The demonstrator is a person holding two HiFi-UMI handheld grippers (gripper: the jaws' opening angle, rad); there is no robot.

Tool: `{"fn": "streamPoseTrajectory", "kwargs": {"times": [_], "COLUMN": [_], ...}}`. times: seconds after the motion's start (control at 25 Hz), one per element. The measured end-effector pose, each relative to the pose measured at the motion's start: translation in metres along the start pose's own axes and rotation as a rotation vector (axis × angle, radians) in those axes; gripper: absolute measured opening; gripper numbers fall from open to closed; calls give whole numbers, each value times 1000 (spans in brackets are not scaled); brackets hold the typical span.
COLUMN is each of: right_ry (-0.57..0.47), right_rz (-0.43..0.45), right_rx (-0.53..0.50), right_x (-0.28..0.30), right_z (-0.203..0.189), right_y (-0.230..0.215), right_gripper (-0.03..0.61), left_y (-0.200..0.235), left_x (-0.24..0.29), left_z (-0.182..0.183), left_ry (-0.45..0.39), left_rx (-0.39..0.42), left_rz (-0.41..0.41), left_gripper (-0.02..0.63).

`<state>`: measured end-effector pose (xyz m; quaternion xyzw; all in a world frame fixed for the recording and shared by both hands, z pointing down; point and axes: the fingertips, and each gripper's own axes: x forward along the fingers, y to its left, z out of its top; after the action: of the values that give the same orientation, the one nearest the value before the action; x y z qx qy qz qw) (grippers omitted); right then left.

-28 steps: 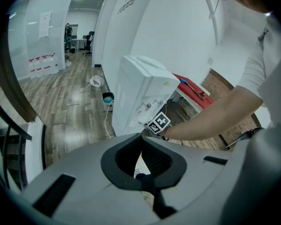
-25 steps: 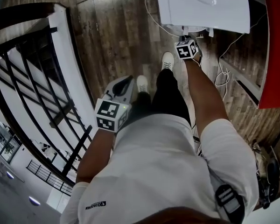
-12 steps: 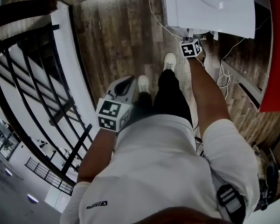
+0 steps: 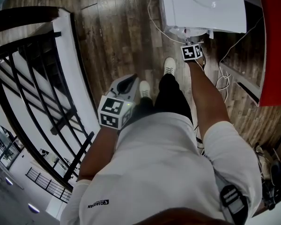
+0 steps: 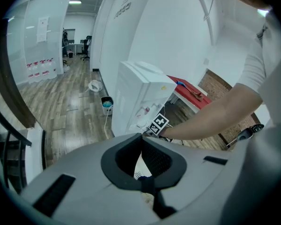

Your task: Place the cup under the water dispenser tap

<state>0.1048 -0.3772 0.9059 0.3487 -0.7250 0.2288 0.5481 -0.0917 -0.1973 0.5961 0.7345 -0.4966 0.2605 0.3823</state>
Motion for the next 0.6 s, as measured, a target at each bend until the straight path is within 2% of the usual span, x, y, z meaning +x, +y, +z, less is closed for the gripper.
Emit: {"fn": "streamPoseTrajectory", "kwargs": {"times": [0.16, 0.32, 0.4, 0.6], "right_ry": [52, 35, -16, -180], "right_rz": [11, 84, 128, 315], "right_rx": [40, 159, 219, 365], "right_x": [-26, -58, -79, -148], "right_z": [-30, -56, -56, -37], "right_y": [4, 22, 37, 94], "right_gripper": [114, 106, 49, 23], "left_y": [-5, -11, -13, -18], "left_x": [-13, -33, -43, -68], "left_z": [16, 24, 23, 16], "left_ry": [-45, -87, -101, -156], "left_rx": [33, 67, 84, 102], "left_rz": [-25, -49, -60, -96], "left_gripper": [-3, -3, -3, -3]}}
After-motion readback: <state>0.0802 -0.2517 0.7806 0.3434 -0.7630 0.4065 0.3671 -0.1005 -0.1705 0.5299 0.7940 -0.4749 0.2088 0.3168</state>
